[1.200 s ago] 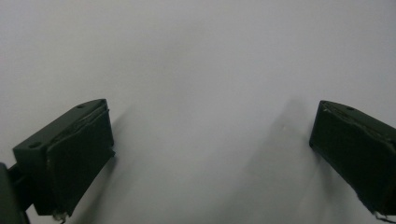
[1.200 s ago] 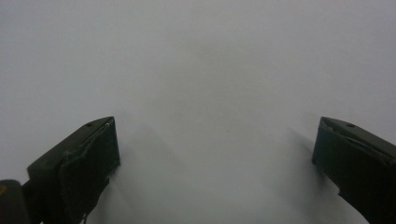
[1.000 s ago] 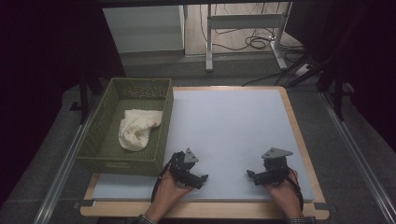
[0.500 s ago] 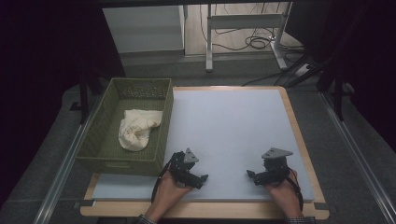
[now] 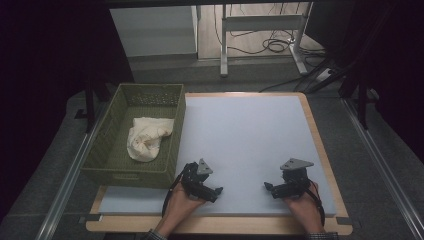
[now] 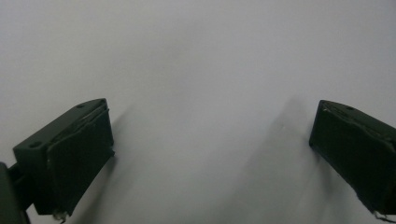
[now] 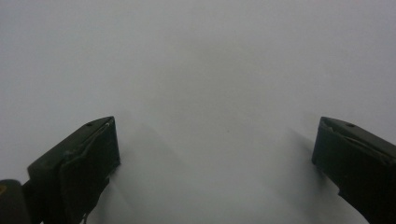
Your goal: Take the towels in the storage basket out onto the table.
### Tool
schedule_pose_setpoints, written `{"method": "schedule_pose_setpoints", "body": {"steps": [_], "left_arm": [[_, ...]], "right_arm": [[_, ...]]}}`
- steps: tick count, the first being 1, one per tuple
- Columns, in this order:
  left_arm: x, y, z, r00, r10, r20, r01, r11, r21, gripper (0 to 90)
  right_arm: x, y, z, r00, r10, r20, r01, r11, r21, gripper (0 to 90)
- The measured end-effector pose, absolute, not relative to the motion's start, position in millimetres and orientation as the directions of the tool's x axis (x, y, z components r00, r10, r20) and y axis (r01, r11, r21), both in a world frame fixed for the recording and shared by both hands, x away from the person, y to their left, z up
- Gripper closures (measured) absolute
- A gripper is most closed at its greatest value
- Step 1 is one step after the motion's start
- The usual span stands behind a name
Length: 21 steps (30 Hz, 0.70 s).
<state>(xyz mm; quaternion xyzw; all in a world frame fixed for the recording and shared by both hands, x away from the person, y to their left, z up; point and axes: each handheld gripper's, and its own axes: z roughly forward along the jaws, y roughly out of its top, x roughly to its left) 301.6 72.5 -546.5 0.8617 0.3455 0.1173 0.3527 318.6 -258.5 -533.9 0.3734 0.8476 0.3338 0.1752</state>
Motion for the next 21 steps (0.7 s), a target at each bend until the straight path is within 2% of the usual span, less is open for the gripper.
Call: {"method": "schedule_pose_setpoints", "body": {"steps": [16,21], "left_arm": [[302.8,59.3,-536.3,0.774,0.633,-0.024,0.476,-0.558,0.68,2.0],[306.0,52.9,-527.6,0.778,0.626,-0.055,0.481,-0.536,0.693,2.1]], "right_arm": [[318.5,-258.5,-533.8,-0.659,0.751,-0.046,0.517,0.497,0.696,0.7],[318.6,-258.5,-533.8,-0.659,0.751,-0.046,0.518,0.497,0.696,0.7]]}}
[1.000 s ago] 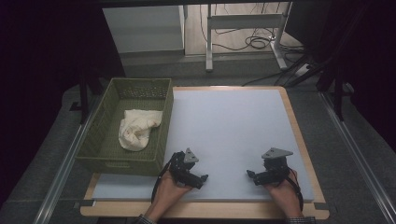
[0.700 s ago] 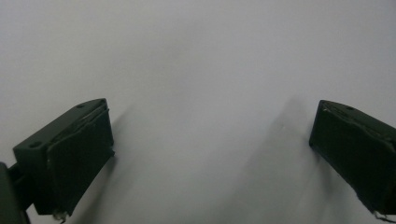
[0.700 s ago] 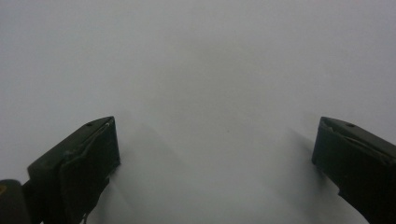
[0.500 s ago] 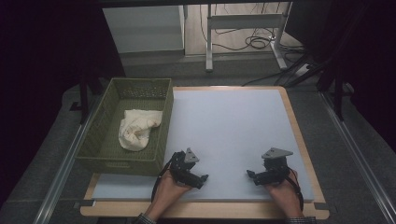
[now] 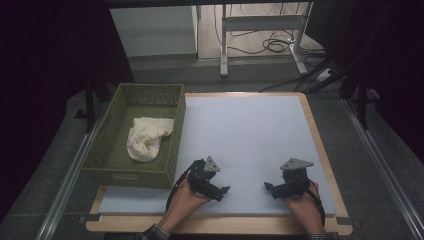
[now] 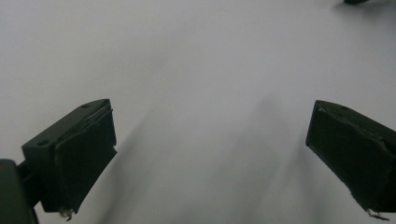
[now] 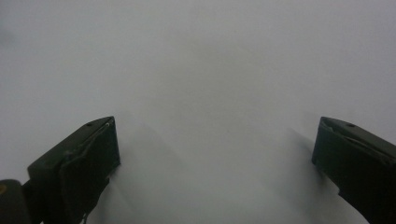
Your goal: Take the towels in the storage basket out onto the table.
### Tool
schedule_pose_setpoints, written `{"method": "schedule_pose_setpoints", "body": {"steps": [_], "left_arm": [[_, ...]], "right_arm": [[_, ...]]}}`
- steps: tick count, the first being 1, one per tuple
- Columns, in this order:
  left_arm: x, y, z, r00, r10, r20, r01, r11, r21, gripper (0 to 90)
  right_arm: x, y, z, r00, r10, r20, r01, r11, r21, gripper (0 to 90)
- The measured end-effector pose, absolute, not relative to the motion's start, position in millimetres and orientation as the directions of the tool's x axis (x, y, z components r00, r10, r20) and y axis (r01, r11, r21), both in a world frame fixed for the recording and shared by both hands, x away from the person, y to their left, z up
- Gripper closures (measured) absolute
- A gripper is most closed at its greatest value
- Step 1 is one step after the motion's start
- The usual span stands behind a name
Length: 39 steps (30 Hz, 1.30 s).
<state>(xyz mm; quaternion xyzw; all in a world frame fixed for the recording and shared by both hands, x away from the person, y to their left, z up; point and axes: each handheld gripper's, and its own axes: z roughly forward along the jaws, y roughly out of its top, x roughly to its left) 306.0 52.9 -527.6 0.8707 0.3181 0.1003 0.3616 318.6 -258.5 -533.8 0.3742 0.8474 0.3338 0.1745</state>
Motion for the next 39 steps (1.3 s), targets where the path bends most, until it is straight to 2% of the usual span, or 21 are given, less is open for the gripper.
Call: {"method": "schedule_pose_setpoints", "body": {"steps": [10,23,29,39], "left_arm": [[314.8,42.8,-509.9,0.807,0.591,-0.02,0.437,-0.573,0.694,3.7],[328.6,36.7,-482.2,0.828,0.559,-0.043,0.424,-0.575,0.699,3.2],[338.1,37.4,-465.3,0.824,0.564,-0.053,0.434,-0.567,0.7,2.8],[354.4,47.9,-437.5,0.806,0.591,-0.011,0.434,-0.58,0.689,2.6]], "right_arm": [[318.7,-258.6,-533.9,-0.66,0.75,-0.047,0.516,0.498,0.697,0.7],[318.6,-258.6,-533.8,-0.659,0.751,-0.045,0.518,0.496,0.697,0.7],[318.8,-258.7,-533.9,-0.66,0.75,-0.047,0.516,0.498,0.697,0.7],[318.9,-258.7,-534.1,-0.66,0.75,-0.046,0.515,0.496,0.699,0.7]]}}
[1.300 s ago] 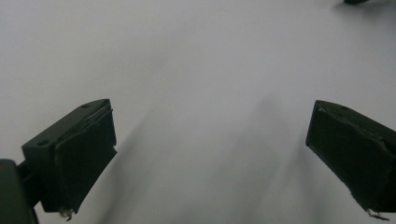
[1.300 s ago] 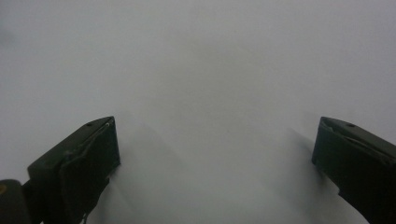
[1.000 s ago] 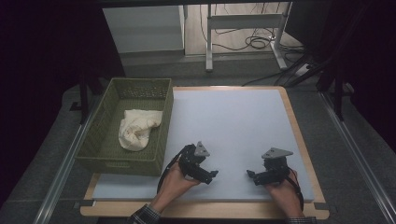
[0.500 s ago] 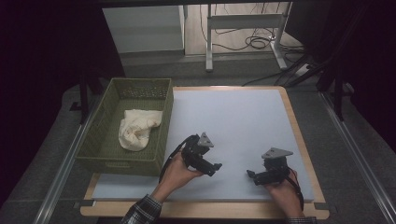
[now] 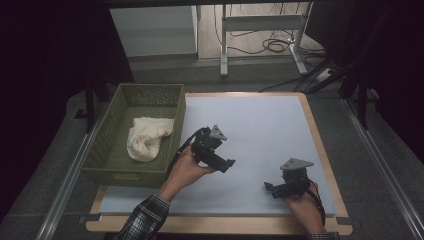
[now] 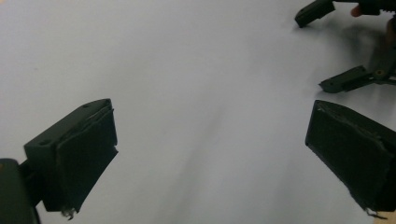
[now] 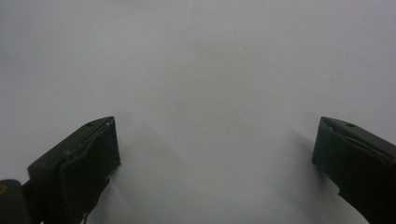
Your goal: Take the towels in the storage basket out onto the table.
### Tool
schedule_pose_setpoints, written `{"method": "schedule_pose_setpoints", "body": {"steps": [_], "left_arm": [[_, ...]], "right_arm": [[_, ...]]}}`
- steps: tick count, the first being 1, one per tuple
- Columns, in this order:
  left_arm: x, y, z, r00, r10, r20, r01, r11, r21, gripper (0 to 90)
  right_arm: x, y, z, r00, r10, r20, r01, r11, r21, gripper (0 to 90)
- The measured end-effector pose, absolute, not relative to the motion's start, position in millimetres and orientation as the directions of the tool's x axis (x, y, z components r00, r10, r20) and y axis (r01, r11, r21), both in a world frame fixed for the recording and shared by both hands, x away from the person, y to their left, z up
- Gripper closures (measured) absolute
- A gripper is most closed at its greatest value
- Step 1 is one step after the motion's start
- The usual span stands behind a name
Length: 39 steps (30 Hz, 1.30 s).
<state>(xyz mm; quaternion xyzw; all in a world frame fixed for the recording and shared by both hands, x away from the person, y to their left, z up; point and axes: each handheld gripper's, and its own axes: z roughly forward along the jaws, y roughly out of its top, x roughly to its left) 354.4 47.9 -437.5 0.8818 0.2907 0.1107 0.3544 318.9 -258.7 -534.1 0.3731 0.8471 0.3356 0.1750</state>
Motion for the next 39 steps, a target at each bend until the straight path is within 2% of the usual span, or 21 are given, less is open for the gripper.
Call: {"method": "schedule_pose_setpoints", "body": {"steps": [20,39], "left_arm": [[388.2,100.6,-399.1,0.734,0.68,0.012,0.493,-0.544,0.679,2.8],[407.2,185.2,-376.1,0.59,0.808,0.002,0.586,-0.43,0.687,4.0]], "right_arm": [[318.9,-258.7,-534.1,-0.66,0.75,-0.044,0.516,0.495,0.699,0.8],[318.8,-258.6,-534.0,-0.66,0.75,-0.044,0.517,0.495,0.699,0.8]]}}
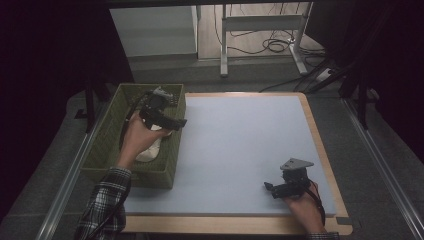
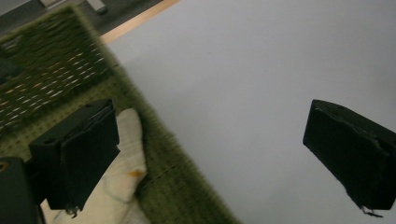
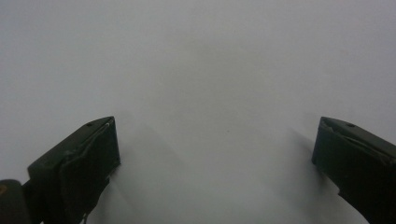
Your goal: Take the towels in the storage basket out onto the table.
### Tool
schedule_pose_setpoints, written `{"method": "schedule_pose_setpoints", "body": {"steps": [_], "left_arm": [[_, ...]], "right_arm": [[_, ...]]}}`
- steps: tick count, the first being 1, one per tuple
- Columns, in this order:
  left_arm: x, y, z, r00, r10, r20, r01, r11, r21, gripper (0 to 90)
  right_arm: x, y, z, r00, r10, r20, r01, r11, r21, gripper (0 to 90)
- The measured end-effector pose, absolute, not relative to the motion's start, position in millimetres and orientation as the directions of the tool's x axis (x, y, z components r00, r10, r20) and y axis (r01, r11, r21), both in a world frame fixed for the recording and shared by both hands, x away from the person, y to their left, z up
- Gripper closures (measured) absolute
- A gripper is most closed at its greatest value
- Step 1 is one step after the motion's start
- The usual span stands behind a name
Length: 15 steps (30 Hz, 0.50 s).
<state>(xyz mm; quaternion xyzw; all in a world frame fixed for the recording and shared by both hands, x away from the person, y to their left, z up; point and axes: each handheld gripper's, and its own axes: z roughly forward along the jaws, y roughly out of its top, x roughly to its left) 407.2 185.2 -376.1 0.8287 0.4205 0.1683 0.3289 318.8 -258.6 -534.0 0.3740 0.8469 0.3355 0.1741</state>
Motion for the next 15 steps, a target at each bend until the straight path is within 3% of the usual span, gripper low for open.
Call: {"method": "schedule_pose_setpoints", "body": {"steps": [8,15], "left_arm": [[413.6,228.9,-380.2,0.513,0.858,0.006,0.625,-0.379,0.683,4.0],[422.7,259.3,-405.7,0.468,0.884,0.0,0.676,-0.358,0.644,3.4]], "right_arm": [[318.9,-258.6,-534.1,-0.66,0.75,-0.045,0.516,0.496,0.699,0.7],[318.9,-258.6,-534.1,-0.66,0.75,-0.045,0.516,0.496,0.698,0.7]]}}
